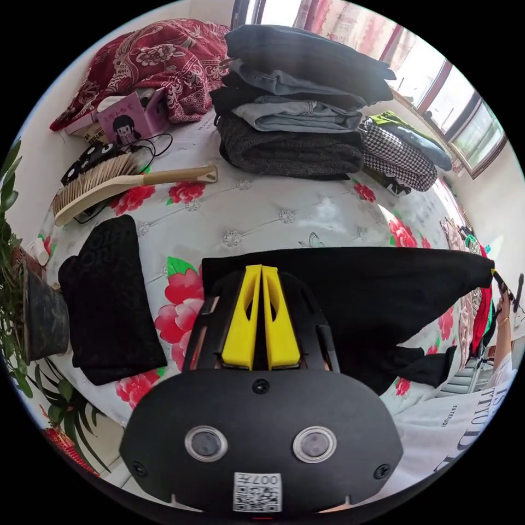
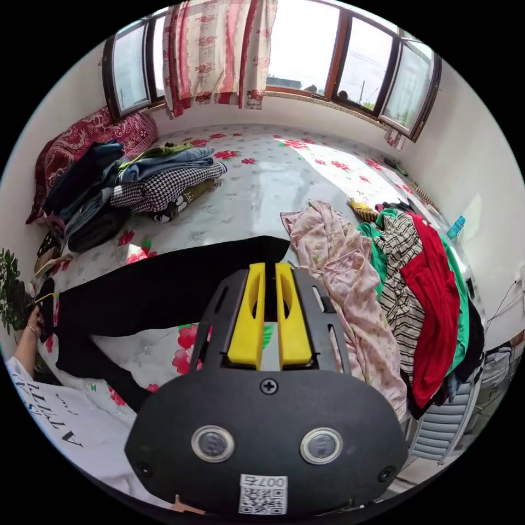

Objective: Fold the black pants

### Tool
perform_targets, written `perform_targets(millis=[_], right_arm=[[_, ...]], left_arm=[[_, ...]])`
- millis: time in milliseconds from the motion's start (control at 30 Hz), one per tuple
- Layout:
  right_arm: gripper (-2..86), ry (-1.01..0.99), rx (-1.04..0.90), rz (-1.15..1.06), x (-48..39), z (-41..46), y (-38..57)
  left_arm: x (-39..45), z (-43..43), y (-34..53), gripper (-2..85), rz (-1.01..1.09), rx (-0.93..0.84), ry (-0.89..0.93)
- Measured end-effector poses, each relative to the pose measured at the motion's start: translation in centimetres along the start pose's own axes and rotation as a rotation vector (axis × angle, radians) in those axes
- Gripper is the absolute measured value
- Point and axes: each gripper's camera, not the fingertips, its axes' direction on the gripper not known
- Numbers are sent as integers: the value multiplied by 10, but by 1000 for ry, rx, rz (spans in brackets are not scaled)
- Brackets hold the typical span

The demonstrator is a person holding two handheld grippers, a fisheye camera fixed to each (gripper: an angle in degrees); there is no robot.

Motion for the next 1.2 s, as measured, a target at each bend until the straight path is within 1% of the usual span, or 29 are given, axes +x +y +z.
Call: perform_targets(millis=[67,167,233,300,367,400,467,567,633,700,733,767,833,867,900,967,1067,1100,1133,1200], right_arm=[[26,17,-73,32,1,28,-14],[38,-49,-109,8,-15,52,1],[45,-127,-123,-12,-27,58,29],[58,-212,-172,-6,-37,63,85],[67,-234,-240,23,-38,62,130],[74,-227,-282,35,-38,59,160],[86,-195,-334,32,-41,53,199],[97,-133,-368,22,-50,41,241],[94,-94,-362,26,-55,42,258],[77,-61,-442,42,-58,67,279],[70,-55,-486,46,-58,77,285],[54,-64,-420,43,-57,73,292],[26,-37,-432,85,-49,67,296],[14,-24,-408,116,-42,56,297],[8,-22,-315,144,-33,34,299],[3,-61,-180,201,-15,-6,297],[-1,-130,49,259,11,-75,289],[-1,-146,132,257,18,-99,285],[-1,-157,176,250,21,-110,284],[-1,-220,305,190,28,-132,281]], left_arm=[[11,0,4,-7,-3,-2,5],[25,-9,27,-1,-16,-10,-10],[27,-17,51,10,-57,-18,-24],[21,-27,94,41,-157,-49,-40],[15,-33,128,64,-235,-84,-54],[12,-37,147,78,-287,-104,-81],[14,-43,165,106,-317,-128,-142],[30,-42,164,127,-274,-109,-193],[43,-26,150,126,-220,-135,-200],[56,11,136,104,-184,-246,-250],[58,10,134,97,-174,-211,-247],[63,11,131,81,-144,-174,-245],[66,14,124,59,-98,-201,-243],[68,15,120,36,-48,-217,-244],[65,14,120,19,-13,-228,-277],[54,3,123,7,8,-219,-279],[22,-38,130,-1,-54,-140,-188],[12,-55,134,-2,-65,-105,-160],[8,-63,136,-3,-64,-90,-158],[-4,-79,141,-1,-33,-68,-113]])
